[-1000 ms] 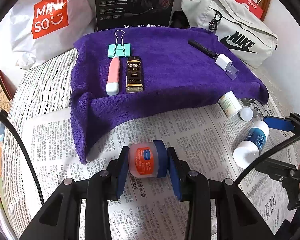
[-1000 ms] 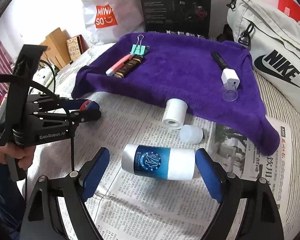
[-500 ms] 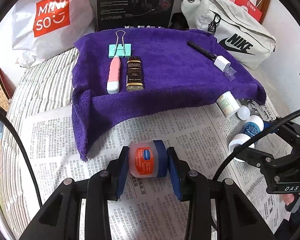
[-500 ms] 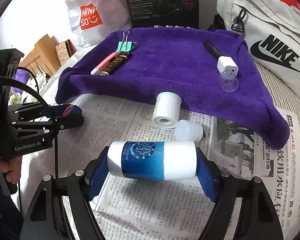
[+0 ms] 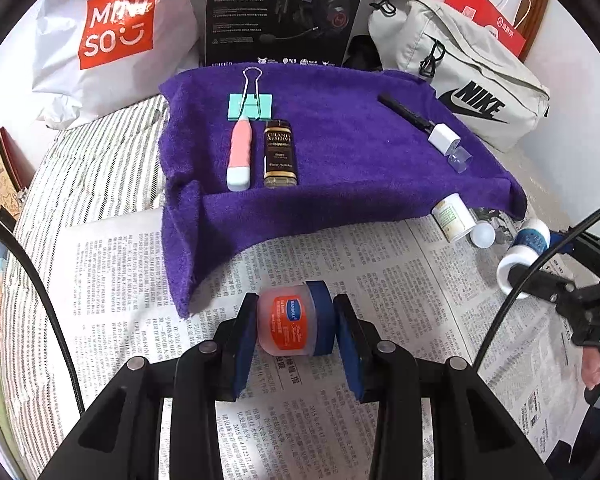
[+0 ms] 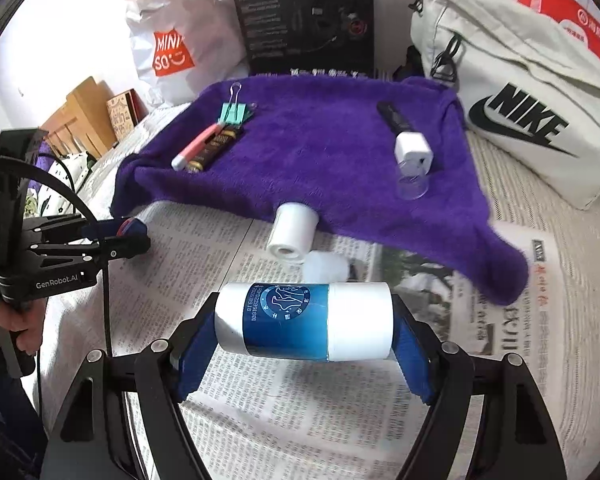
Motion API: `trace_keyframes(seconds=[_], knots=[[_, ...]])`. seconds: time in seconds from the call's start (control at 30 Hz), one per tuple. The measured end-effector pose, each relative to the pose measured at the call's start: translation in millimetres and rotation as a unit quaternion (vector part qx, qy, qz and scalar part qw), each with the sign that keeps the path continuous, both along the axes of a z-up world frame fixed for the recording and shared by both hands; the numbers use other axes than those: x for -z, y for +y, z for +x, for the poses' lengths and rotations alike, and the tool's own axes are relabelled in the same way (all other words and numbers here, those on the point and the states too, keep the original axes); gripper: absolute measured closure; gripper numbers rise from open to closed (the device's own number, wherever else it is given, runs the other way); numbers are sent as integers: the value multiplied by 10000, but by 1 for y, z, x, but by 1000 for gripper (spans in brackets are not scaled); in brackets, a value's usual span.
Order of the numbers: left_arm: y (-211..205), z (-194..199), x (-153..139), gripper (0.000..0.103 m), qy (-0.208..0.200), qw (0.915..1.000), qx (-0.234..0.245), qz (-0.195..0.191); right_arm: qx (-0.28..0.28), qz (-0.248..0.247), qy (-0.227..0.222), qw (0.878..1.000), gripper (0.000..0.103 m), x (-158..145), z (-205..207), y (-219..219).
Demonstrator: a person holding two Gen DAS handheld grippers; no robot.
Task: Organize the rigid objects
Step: 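Carry the jar and roll-on bottle onto the towel while the right gripper releases the bottle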
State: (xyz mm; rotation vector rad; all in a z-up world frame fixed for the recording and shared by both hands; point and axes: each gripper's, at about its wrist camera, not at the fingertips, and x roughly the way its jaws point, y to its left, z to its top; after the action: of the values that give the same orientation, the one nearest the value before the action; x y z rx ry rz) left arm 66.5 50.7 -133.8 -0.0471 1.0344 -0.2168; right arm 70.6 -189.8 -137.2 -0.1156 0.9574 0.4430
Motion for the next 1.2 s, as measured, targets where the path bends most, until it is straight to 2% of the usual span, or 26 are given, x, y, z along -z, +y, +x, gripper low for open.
trace_keyframes(seconds=[0.37,0.63,0.97,1.2], knots=[[3,2,-23,68,-207,9998,-41,-5,-80,89,-296,9995,25,-29,6,-12],[7,17,-40,68,-320,9994,-72,124,-82,112,-453,9989,25,-43,27,-14],[13,38,-40,68,-288,9995,-79,91,-92,185,-434,9988,25,-49,71,-9],[26,45,-37,68,-225,9995,-163,128,-83,60,-364,9993,25,-42,120,10]])
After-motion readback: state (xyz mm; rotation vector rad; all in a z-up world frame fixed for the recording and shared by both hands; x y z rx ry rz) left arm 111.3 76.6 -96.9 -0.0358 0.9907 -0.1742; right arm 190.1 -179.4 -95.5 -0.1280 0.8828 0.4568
